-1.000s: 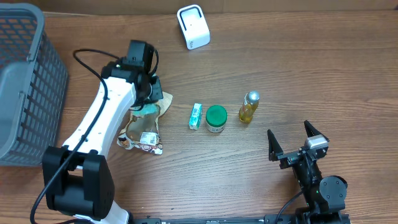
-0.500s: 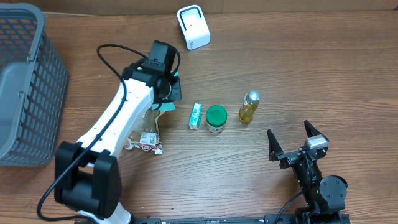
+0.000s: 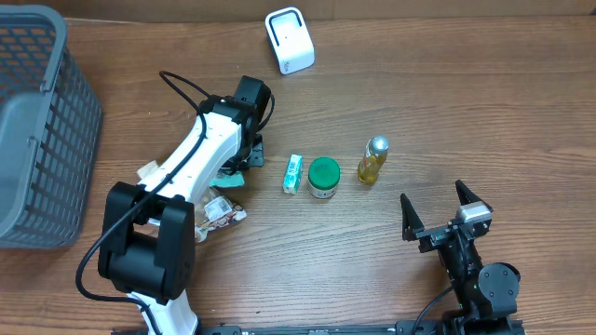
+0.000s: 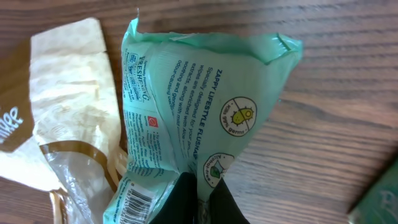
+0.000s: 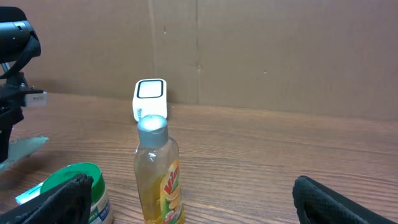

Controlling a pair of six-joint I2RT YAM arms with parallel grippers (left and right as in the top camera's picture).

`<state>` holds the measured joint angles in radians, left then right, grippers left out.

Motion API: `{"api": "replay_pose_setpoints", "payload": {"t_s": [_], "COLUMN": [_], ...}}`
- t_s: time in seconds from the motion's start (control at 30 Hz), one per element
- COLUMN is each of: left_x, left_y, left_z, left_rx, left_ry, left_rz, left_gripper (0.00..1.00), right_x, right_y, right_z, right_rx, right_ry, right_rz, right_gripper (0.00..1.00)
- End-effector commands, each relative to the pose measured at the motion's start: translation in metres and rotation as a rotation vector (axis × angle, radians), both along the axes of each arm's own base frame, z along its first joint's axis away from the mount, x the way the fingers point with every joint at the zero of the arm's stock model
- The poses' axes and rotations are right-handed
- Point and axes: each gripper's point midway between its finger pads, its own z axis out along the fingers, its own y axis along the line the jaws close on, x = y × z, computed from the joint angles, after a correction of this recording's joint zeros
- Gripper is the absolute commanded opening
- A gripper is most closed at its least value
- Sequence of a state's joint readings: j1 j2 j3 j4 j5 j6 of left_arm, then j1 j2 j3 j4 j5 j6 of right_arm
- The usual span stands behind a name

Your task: Scan the item barcode

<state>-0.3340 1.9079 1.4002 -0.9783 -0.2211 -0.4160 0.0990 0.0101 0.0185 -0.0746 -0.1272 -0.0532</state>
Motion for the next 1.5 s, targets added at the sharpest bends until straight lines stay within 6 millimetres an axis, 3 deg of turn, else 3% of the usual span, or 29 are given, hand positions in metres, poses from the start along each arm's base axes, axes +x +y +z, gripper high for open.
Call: {"api": "replay_pose_setpoints", "payload": {"t_s": [0.0,0.17,0.33,0.37,0.4,0.47,0.57,0.6,0.73,0.87,1.0,1.1,1.3,1.47], "left_x": [0.012,0.033,0.037,0.037,0.037,0.037,0.043,0.047,0.040,0.018,-0.003,-0.020,-0.041,-0.029], "left_y": [-0.018,-0.032,-0.034,-0.034,-0.034,-0.034,-0.036,-0.037,-0.020,0.017,0.040,0.056,0.073,0.077], "left_z": [0.003,0.006,0.001,0.001,0.000,0.003,0.016,0.034,0.076,0.084,0.070,0.044,-0.016,-0.026], "left_rx": [-0.097,-0.180,-0.189,-0.189,-0.189,-0.197,-0.210,-0.213,-0.151,-0.009,0.060,0.083,0.099,0.085], "left_ry": [-0.042,-0.132,-0.139,-0.140,-0.138,-0.139,-0.159,-0.171,-0.144,-0.083,-0.023,0.026,0.061,0.029], "left_rz": [0.003,0.073,0.100,0.100,0.100,0.100,0.099,0.099,0.137,0.255,0.368,0.471,0.508,0.411], "left_gripper": [0.04,0.04,0.05,0.13,0.36,0.62,0.76,0.77,0.77,0.73,0.69,0.66,0.66,0.31], "right_x": [0.000,0.000,0.000,0.000,0.000,0.000,0.000,0.000,0.000,0.000,0.000,0.000,0.000,0.000], "right_y": [0.001,0.001,0.001,0.001,0.001,0.001,0.001,0.001,0.001,0.001,0.001,0.001,0.001,0.001], "right_z": [-0.003,-0.003,-0.003,-0.003,-0.003,-0.003,-0.003,-0.003,-0.003,-0.003,-0.003,-0.003,-0.003,-0.003], "right_rx": [0.001,0.001,0.001,0.001,0.001,0.001,0.001,0.001,0.001,0.001,0.001,0.001,0.001,0.001], "right_ry": [0.000,0.000,0.000,0.000,0.000,0.000,0.000,0.000,0.000,0.000,0.000,0.000,0.000,0.000], "right_rz": [0.006,0.006,0.006,0.006,0.006,0.006,0.006,0.006,0.006,0.006,0.006,0.006,0.006,0.006], "right_gripper": [1.00,1.00,1.00,1.00,1.00,1.00,1.00,1.00,1.00,1.00,1.00,1.00,1.00,1.00]}}
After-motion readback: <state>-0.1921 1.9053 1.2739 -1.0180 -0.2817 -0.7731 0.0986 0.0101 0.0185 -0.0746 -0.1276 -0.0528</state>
